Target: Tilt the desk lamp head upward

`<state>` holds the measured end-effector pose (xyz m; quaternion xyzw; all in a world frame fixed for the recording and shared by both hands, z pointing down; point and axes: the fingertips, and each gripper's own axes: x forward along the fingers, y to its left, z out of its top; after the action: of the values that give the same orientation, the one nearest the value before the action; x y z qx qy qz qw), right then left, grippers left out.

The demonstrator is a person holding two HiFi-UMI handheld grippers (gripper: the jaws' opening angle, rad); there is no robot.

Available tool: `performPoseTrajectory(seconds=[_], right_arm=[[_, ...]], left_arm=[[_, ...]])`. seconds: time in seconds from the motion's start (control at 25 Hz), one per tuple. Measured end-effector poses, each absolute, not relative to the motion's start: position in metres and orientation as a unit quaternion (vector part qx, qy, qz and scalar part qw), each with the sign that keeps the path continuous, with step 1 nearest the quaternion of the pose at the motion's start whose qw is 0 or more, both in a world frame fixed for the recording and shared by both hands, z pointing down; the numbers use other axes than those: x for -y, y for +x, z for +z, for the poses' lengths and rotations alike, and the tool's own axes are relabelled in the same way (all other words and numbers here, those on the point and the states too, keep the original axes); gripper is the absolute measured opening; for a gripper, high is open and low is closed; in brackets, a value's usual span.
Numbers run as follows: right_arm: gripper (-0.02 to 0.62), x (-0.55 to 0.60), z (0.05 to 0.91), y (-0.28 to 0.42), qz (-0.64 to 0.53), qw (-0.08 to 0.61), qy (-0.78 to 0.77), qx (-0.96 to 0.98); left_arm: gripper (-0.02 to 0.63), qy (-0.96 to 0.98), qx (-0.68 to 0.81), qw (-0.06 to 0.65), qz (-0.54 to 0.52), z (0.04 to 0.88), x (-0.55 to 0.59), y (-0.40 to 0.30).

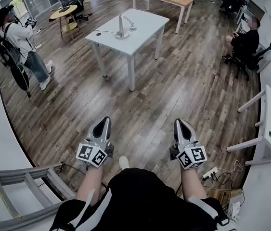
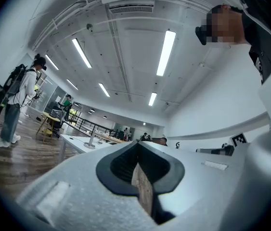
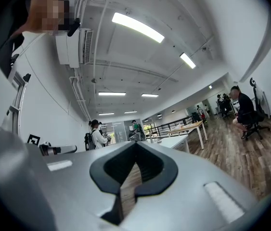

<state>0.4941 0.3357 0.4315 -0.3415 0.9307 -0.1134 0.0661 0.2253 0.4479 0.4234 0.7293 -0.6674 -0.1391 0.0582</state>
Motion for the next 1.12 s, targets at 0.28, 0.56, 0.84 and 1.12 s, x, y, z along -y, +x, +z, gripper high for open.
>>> performPoseTrajectory(seconds=[0.28, 0.56, 0.84, 1.12], right_arm=[[0.005, -0.312, 0.424, 0.413, -0.102, 0.059, -0.306, -0.945], [0.005, -0.305, 0.418, 0.341, -0.099, 0.068, -0.283, -0.952], [0.005, -0.302, 0.431, 0.301, -0.110, 0.055, -0.266, -0.956], [0.005, -0.275, 0.440, 0.286, -0.123, 0.052, -0.259, -0.957]], left_arm=[[0.000, 0.710, 0.683, 0.043, -0.166, 0.428, -0.441, 0.156], [0.000, 0.696, 0.701, 0.037, -0.148, 0.421, -0.444, 0.098], [0.000, 0.683, 0.716, 0.035, -0.138, 0.436, -0.450, 0.063], [0.000, 0.669, 0.727, 0.052, -0.146, 0.443, -0.433, 0.049]])
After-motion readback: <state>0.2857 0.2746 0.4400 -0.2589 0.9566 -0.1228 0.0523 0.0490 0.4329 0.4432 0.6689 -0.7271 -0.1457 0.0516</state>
